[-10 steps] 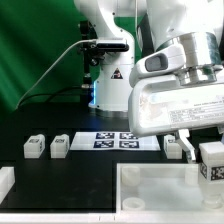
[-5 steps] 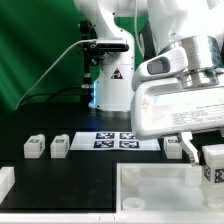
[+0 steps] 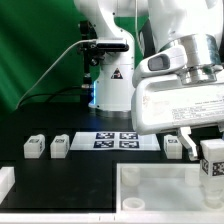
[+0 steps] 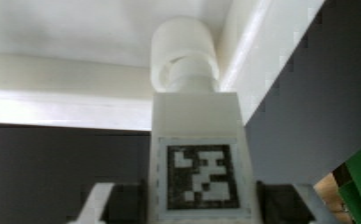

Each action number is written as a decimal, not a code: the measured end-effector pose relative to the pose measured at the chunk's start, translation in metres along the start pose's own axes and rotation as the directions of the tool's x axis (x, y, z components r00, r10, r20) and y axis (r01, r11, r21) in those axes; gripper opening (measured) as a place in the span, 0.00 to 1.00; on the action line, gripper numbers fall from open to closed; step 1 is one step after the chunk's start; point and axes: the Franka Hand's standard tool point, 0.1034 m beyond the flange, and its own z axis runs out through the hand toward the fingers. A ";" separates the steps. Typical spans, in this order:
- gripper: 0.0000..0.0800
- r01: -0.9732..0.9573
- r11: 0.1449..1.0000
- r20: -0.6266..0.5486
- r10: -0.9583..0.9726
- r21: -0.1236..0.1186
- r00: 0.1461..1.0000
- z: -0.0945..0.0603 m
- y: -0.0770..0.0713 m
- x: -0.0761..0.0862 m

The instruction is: Assemble one leg

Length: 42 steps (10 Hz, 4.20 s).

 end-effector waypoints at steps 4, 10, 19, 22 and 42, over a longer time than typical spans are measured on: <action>0.37 -0.002 1.000 -0.015 0.002 -0.002 1.000 0.003 0.001 0.003; 0.37 -0.007 1.000 -0.016 0.007 -0.003 1.000 0.012 0.003 -0.002; 0.63 -0.019 1.000 -0.029 0.018 -0.010 0.999 0.017 0.002 -0.007; 0.80 -0.019 1.000 -0.029 0.019 -0.010 0.999 0.017 0.002 -0.007; 0.81 -0.082 0.992 0.489 0.025 0.097 0.872 0.015 0.002 0.011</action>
Offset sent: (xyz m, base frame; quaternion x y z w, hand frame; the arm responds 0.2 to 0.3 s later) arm 0.0102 0.0028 -0.0021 -0.0035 0.0041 0.0068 1.0000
